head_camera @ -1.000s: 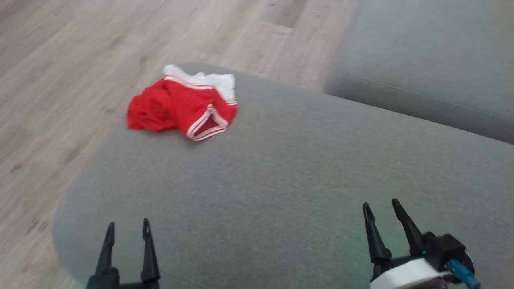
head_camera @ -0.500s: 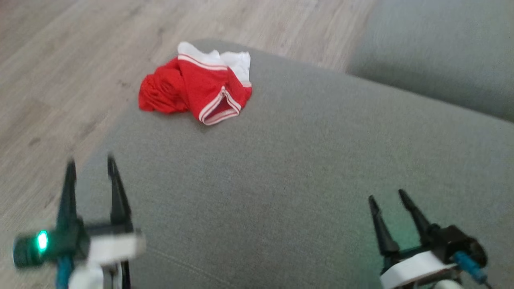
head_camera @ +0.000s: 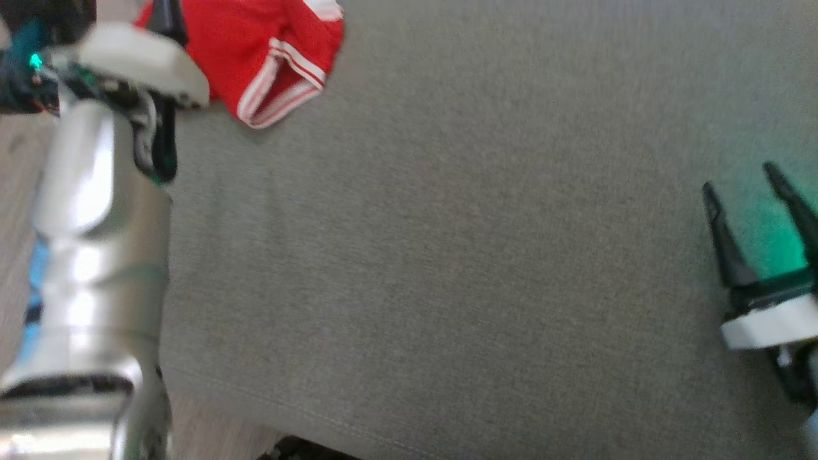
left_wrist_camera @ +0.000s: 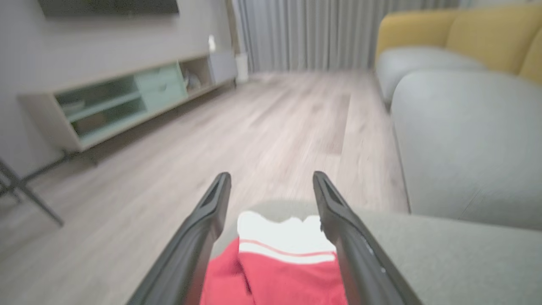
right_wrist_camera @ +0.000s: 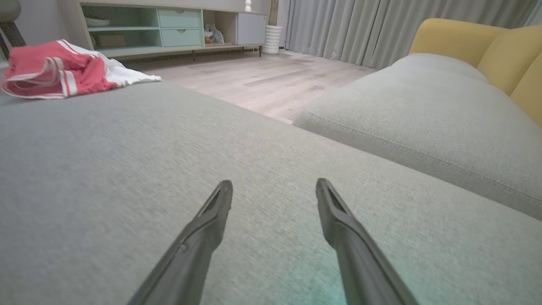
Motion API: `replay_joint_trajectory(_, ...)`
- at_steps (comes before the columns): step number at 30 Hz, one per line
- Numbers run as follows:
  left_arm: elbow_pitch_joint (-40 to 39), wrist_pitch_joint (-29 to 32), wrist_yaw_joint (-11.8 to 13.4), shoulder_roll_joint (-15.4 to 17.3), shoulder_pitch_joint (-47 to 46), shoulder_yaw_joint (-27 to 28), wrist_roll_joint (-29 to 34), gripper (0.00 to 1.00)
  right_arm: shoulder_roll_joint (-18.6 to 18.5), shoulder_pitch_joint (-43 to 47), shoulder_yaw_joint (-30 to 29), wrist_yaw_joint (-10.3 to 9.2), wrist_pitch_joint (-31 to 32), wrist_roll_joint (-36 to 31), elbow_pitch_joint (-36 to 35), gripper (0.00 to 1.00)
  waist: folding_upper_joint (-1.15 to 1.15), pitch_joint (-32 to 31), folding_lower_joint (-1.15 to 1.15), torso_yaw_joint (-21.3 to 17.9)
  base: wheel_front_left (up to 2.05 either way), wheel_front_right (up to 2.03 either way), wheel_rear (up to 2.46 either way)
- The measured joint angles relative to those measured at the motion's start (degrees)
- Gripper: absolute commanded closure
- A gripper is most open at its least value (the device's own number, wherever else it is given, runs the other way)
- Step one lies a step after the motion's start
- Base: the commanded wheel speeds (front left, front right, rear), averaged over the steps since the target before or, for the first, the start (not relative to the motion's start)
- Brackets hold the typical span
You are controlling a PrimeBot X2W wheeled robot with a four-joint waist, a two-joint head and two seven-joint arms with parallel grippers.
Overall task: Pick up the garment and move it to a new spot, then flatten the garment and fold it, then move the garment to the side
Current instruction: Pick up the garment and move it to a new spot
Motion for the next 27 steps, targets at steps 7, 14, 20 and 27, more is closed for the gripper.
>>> replay_joint_trajectory(7,21.7,10.5,2.6,0.9,-8.2,4.8,-4.3,0.0,-3.4,-5.0,-1.0,0.0,-0.5,0.3,-4.9,0.0,0.0,9.0,-0.02,-3.2,0.0,0.0,0.0)
replay_joint_trajectory(14,28.4,10.5,2.5,2.1,-12.3,8.3,-8.7,0.68,-3.5,-7.4,-1.8,0.01,-1.3,0.3,-8.3,0.0,0.0,14.1,-0.04,-6.8,0.0,0.0,0.0)
replay_joint_trajectory(20,29.0,-0.6,0.8,3.6,-12.3,3.7,-4.2,1.0,-2.4,-8.7,-1.5,0.01,-1.3,-0.7,-7.2,0.0,0.0,13.7,-0.03,-8.0,0.0,0.0,0.0)
replay_joint_trajectory(27,28.4,-9.1,-1.6,6.5,-14.7,-3.3,2.3,1.0,0.9,-8.8,0.1,0.0,-1.0,-1.1,-1.7,0.0,0.0,8.5,-0.02,-8.3,0.0,0.0,0.0)
